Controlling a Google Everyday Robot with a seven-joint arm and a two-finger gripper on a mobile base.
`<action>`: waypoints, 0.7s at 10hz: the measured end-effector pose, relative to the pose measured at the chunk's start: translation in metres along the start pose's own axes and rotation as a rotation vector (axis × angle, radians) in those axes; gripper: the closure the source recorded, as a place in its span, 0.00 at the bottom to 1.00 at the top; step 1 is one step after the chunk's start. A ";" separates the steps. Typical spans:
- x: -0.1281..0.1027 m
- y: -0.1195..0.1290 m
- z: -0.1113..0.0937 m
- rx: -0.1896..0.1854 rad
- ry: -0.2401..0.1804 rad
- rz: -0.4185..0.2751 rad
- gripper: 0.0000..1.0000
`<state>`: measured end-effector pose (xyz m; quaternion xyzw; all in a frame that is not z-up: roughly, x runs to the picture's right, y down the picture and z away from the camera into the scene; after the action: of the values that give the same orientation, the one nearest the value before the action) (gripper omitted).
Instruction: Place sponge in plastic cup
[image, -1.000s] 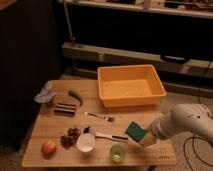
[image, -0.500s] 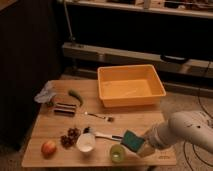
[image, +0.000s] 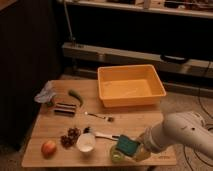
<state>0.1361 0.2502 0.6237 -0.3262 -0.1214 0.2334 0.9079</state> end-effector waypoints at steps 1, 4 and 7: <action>-0.005 0.005 0.002 -0.005 0.003 -0.018 1.00; -0.024 0.017 0.019 -0.027 0.036 -0.052 1.00; -0.029 0.015 0.031 -0.036 0.046 -0.049 1.00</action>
<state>0.0944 0.2624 0.6354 -0.3446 -0.1124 0.2013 0.9100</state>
